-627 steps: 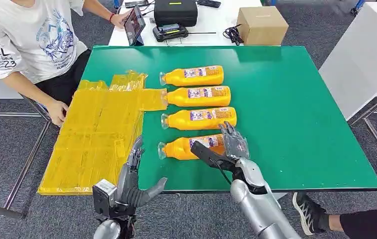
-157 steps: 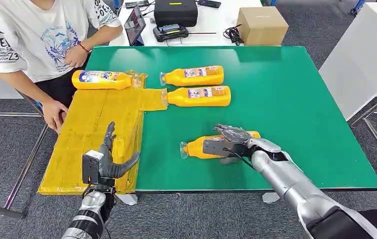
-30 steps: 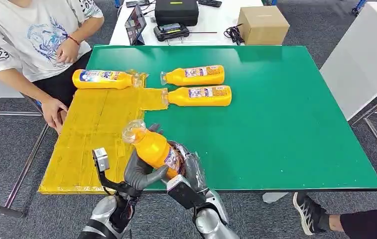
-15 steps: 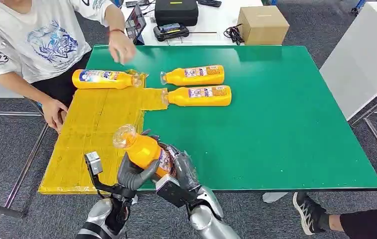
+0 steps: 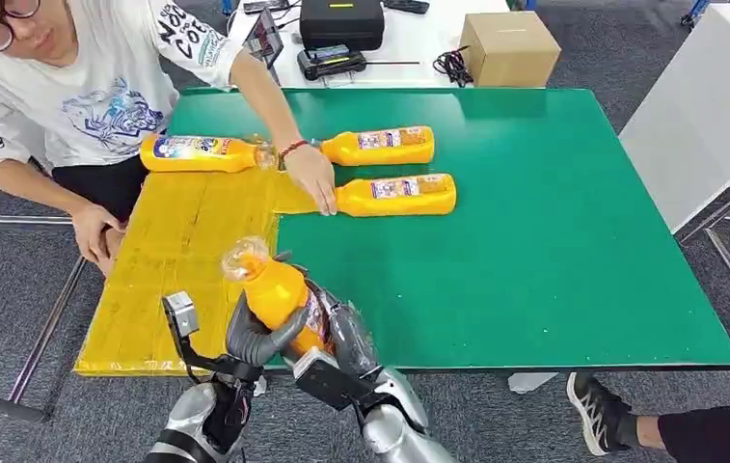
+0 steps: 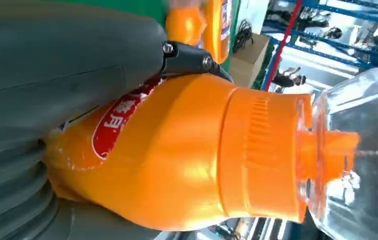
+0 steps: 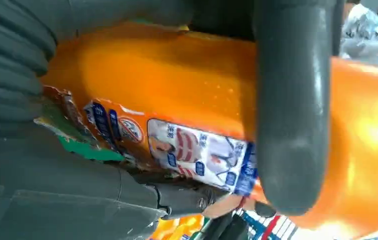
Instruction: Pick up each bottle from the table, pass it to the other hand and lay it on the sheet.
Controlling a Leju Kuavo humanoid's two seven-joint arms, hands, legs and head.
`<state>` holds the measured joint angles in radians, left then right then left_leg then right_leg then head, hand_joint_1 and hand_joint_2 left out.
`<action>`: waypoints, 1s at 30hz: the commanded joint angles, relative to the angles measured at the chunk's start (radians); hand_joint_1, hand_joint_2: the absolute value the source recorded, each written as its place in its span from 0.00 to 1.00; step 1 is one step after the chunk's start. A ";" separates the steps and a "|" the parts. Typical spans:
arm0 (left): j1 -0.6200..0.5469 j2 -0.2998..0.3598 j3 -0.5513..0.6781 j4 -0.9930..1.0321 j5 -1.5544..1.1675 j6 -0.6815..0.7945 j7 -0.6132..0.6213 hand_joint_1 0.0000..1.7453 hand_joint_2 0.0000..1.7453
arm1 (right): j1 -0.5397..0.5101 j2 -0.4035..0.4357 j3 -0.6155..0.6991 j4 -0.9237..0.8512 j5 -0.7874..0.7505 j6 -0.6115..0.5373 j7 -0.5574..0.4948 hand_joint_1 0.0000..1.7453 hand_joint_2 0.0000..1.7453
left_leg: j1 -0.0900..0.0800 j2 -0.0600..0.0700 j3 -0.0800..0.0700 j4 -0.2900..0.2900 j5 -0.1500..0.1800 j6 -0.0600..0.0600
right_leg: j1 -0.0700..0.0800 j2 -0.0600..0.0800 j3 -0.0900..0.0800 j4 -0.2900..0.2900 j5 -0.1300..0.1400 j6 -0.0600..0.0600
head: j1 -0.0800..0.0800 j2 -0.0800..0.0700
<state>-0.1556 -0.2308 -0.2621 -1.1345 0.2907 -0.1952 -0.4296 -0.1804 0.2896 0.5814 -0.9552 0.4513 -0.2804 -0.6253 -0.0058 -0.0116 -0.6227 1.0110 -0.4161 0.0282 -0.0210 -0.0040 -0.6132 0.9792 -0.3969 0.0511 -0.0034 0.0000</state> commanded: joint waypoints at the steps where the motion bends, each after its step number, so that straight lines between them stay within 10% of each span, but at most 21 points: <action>1: -0.046 -0.013 0.036 -0.095 -0.076 0.137 -0.048 1.00 1.00 | 0.088 -0.056 0.017 -0.347 -0.063 -0.073 -0.010 0.00 0.00 | 0.001 -0.001 0.001 0.001 -0.001 -0.001 | 0.001 -0.002 0.002 0.000 -0.002 -0.001 | 0.000 0.000; 15: -0.089 -0.025 0.065 -0.081 -0.117 0.234 -0.079 1.00 1.00 | 0.122 -0.084 0.055 -0.519 -0.091 -0.167 -0.042 0.00 0.00 | 0.001 0.001 0.003 0.000 -0.002 -0.001 | 0.001 0.000 0.004 -0.001 -0.001 -0.002 | 0.001 0.000; 30: -0.270 0.093 0.179 0.081 -1.028 0.893 -0.185 1.00 1.00 | 0.056 -0.081 0.116 -0.518 -0.150 -0.121 -0.033 0.00 0.00 | 0.002 0.004 0.005 -0.001 -0.001 -0.002 | 0.002 0.002 0.005 -0.001 0.000 -0.003 | 0.001 0.000</action>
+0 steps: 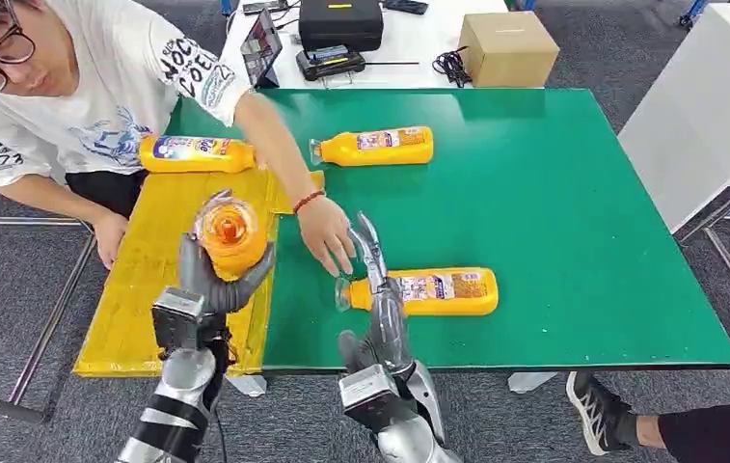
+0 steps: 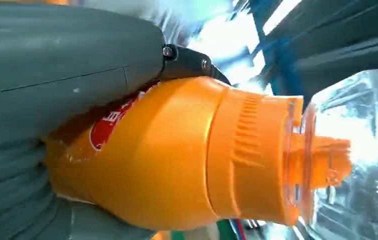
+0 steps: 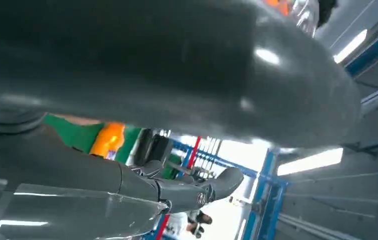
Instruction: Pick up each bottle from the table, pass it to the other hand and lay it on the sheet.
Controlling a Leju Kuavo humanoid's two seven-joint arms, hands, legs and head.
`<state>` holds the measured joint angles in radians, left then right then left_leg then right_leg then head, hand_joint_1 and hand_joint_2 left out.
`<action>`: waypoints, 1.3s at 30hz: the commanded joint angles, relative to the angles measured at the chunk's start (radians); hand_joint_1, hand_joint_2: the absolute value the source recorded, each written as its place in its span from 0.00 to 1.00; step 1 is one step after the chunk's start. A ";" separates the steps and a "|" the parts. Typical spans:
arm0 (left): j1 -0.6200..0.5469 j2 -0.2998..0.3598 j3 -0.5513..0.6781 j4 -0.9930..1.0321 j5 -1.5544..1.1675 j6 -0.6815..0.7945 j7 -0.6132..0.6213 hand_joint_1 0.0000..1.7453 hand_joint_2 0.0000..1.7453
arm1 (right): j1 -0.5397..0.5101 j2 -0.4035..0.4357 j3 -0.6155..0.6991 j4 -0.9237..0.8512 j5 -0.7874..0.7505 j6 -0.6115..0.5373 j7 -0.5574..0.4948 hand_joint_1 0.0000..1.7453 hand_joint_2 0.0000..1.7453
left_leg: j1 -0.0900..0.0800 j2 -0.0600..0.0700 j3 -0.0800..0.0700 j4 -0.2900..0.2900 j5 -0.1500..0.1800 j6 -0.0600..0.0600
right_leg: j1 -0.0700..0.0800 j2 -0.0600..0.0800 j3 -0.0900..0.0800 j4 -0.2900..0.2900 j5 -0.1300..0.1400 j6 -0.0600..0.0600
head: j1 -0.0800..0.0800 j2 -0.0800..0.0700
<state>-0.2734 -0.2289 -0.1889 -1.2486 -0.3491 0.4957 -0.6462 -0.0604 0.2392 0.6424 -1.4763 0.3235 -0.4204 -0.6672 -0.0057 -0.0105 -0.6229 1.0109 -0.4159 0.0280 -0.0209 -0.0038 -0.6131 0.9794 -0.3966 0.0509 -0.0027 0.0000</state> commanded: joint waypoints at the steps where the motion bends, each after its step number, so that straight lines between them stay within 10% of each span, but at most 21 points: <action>1: -0.154 0.065 0.187 0.202 -0.499 0.202 0.026 1.00 1.00 | -0.066 -0.029 0.056 0.003 -0.031 0.025 0.010 0.00 0.00 | 0.001 0.003 0.004 -0.001 -0.001 -0.002 | 0.001 0.002 0.004 -0.001 0.000 -0.002 | 0.000 0.000; 9: -0.223 0.116 0.253 0.403 -1.088 0.202 0.189 1.00 1.00 | -0.060 -0.023 0.046 -0.036 -0.054 0.066 0.016 0.00 0.00 | 0.001 0.002 0.006 -0.001 -0.001 -0.002 | 0.001 0.002 0.006 -0.001 -0.001 -0.002 | 0.000 0.000; 17: -0.338 0.208 0.137 0.815 -1.067 0.161 0.273 1.00 1.00 | -0.033 -0.021 0.032 -0.030 -0.043 0.118 0.016 0.00 0.00 | 0.001 0.002 0.005 -0.001 0.000 -0.002 | 0.001 0.002 0.004 -0.001 0.000 -0.002 | 0.000 0.000; 39: -0.358 0.211 0.182 0.849 -0.916 -0.118 0.217 1.00 1.00 | -0.039 -0.024 0.042 0.005 -0.062 0.161 0.016 0.00 0.00 | 0.001 0.003 0.005 -0.001 -0.001 -0.002 | 0.001 0.003 0.004 -0.001 -0.001 -0.002 | 0.000 0.000</action>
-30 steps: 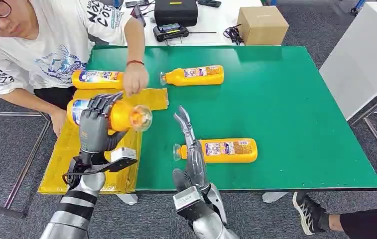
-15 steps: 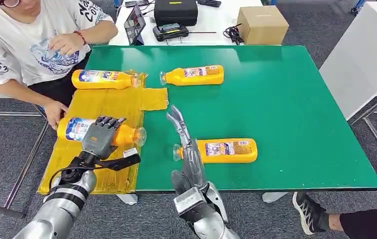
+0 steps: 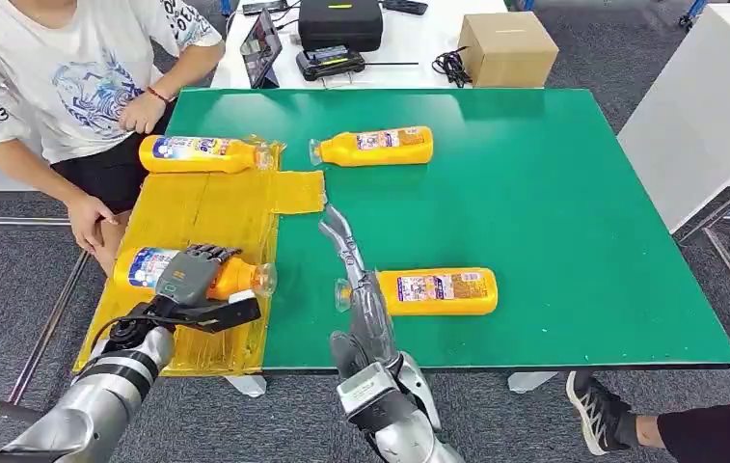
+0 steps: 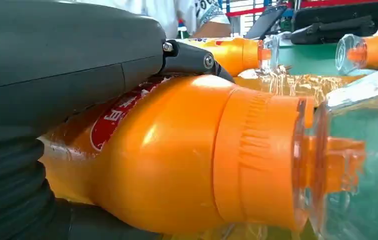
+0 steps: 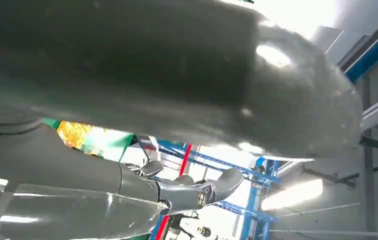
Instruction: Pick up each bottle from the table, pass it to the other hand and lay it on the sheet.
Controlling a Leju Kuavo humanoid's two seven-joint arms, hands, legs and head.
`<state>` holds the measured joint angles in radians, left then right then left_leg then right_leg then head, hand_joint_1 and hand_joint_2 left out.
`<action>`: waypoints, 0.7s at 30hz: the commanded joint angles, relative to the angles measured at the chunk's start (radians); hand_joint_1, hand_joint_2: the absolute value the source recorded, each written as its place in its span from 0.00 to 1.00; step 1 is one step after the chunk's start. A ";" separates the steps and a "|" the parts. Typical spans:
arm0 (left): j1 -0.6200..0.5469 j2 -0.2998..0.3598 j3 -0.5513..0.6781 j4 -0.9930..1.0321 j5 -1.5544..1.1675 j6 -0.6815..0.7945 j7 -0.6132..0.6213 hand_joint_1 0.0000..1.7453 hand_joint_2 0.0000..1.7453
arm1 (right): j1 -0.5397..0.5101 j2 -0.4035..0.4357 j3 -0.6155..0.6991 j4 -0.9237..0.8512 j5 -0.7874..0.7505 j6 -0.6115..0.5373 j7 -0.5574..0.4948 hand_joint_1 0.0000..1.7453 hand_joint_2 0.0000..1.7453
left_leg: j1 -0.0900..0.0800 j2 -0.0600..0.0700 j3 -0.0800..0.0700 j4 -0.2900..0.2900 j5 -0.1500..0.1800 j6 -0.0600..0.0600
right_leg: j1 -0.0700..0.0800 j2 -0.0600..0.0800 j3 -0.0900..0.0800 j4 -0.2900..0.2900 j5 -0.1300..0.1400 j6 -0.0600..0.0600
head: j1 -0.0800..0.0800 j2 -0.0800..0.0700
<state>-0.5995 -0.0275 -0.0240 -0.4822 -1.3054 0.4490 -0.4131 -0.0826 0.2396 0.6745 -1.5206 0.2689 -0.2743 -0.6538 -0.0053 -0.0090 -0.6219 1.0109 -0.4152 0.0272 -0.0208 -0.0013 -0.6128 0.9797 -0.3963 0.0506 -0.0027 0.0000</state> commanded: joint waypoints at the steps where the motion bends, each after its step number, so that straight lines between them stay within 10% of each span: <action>1: -0.031 0.012 0.007 0.085 0.044 -0.105 -0.021 1.00 1.00 | -0.018 -0.024 0.010 0.051 -0.007 0.018 0.003 0.00 0.00 | 0.002 0.002 0.006 0.000 -0.003 -0.002 | 0.002 0.001 0.006 -0.002 -0.002 -0.002 | 0.000 0.000; 3: -0.023 0.012 0.010 0.086 0.079 -0.177 -0.032 0.16 1.00 | -0.014 -0.015 0.002 0.051 -0.008 0.030 0.007 0.00 0.00 | 0.001 0.001 0.004 -0.001 -0.001 -0.001 | 0.001 0.001 0.004 -0.001 -0.001 -0.001 | 0.000 0.000; 4: -0.020 0.013 0.009 0.087 0.089 -0.196 -0.033 0.04 1.00 | -0.011 -0.012 -0.001 0.048 -0.004 0.039 0.012 0.00 0.00 | 0.002 0.002 0.007 -0.001 -0.003 -0.002 | 0.002 0.001 0.007 -0.002 -0.002 -0.002 | 0.000 0.000; 7: -0.005 0.020 0.006 0.094 0.116 -0.241 -0.050 0.00 1.00 | -0.010 -0.008 -0.008 0.057 0.003 0.050 0.022 0.00 0.00 | 0.001 0.003 0.007 -0.001 -0.003 -0.002 | 0.001 0.002 0.007 -0.002 -0.002 -0.002 | 0.000 0.000; 8: -0.002 0.027 -0.009 0.099 0.116 -0.270 -0.049 0.00 0.00 | -0.011 -0.006 -0.012 0.066 -0.007 0.068 0.023 0.00 0.00 | 0.000 0.002 0.006 -0.002 -0.001 -0.001 | 0.000 0.002 0.005 -0.002 -0.001 -0.001 | 0.000 0.000; 21: 0.012 0.034 -0.010 0.100 0.120 -0.266 -0.050 0.00 0.00 | -0.013 -0.006 -0.017 0.073 -0.007 0.069 0.023 0.00 0.00 | 0.000 0.002 0.012 -0.002 -0.001 -0.002 | 0.001 0.002 0.012 -0.002 -0.001 -0.002 | 0.000 0.000</action>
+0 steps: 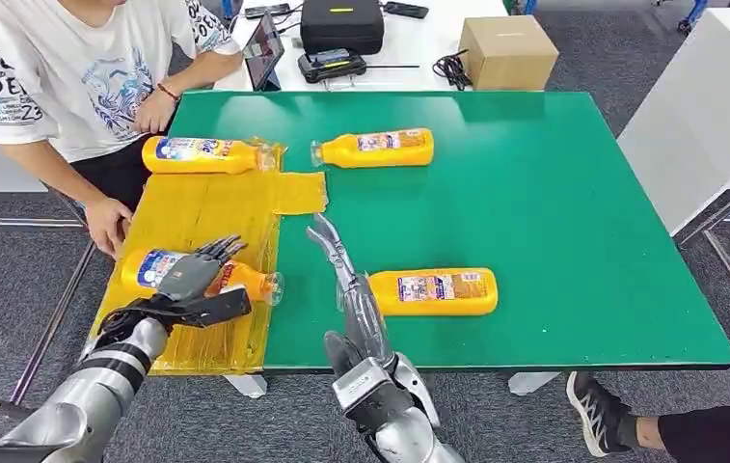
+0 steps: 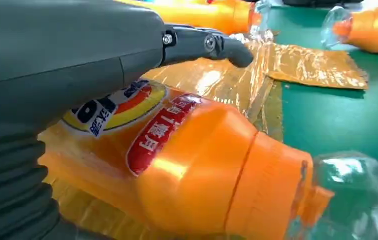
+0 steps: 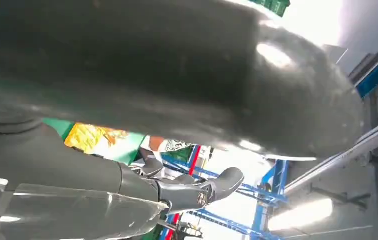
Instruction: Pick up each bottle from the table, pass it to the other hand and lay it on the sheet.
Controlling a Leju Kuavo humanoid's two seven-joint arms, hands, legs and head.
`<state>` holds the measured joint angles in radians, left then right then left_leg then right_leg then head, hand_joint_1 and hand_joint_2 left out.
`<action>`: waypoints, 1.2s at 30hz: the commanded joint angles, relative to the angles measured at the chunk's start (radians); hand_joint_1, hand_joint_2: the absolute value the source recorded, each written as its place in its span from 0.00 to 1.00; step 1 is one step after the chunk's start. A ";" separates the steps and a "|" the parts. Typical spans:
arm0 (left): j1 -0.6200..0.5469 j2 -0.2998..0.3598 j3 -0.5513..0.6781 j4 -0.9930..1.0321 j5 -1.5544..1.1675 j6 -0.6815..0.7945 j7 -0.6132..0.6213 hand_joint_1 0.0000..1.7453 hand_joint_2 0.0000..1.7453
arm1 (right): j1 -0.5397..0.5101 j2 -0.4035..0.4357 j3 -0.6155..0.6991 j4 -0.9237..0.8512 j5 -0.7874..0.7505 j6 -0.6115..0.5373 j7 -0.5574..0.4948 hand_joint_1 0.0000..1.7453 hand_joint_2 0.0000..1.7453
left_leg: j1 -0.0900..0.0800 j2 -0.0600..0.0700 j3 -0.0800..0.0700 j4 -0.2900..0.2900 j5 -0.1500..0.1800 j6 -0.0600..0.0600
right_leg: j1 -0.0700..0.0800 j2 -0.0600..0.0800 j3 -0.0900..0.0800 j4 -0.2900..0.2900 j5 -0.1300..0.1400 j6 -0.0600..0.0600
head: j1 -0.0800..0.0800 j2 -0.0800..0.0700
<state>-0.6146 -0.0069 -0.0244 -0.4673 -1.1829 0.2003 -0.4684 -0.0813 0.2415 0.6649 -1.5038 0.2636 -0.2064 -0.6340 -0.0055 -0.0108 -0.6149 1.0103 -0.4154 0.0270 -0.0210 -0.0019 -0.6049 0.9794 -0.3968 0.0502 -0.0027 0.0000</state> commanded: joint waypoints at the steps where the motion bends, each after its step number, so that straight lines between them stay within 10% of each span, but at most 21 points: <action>1: 0.027 0.013 -0.010 0.085 -0.002 -0.017 0.006 0.00 0.00 | -0.014 -0.008 -0.007 0.056 -0.002 0.001 0.003 0.00 0.00 | 0.000 0.003 0.005 -0.001 -0.001 -0.001 | 0.001 0.002 0.004 -0.001 0.000 -0.002 | 0.000 0.000; 19: 0.047 -0.019 0.084 0.032 0.400 -0.309 -0.116 0.00 0.00 | -0.035 0.006 -0.002 0.143 0.015 0.016 -0.003 0.00 0.00 | 0.001 0.002 0.012 -0.003 0.000 -0.002 | 0.001 0.002 0.011 -0.003 0.000 -0.002 | 0.000 0.000; 29: 0.127 -0.109 0.076 -0.342 0.762 0.329 -0.230 0.00 0.00 | -0.066 -0.014 0.028 0.178 0.038 -0.072 -0.005 0.00 0.00 | 0.003 -0.001 0.005 0.001 -0.001 -0.002 | 0.003 -0.001 0.006 -0.001 -0.001 -0.002 | 0.000 0.000; 30: 0.143 -0.092 0.031 -0.404 0.824 0.402 -0.230 0.00 0.00 | -0.067 -0.018 0.030 0.174 0.038 -0.075 -0.003 0.00 1.00 | 0.002 0.000 0.005 0.000 0.000 -0.002 | 0.002 -0.001 0.005 -0.001 -0.001 -0.002 | 0.000 0.000; 36: 0.168 -0.080 0.064 -0.535 0.986 0.473 -0.230 0.00 0.00 | -0.061 -0.023 0.034 0.182 0.039 -0.078 0.001 0.00 1.00 | 0.003 0.004 0.003 0.000 -0.002 -0.003 | 0.003 0.002 0.002 -0.001 -0.001 -0.002 | 0.000 0.000</action>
<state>-0.4771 -0.0992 0.0476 -0.7879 -0.3172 0.6464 -0.6798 -0.1039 0.2487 0.6676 -1.3977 0.3056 -0.2808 -0.6378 -0.0053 -0.0096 -0.6158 1.0103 -0.4146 0.0259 -0.0207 -0.0020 -0.6068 0.9796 -0.3963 0.0503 -0.0027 0.0000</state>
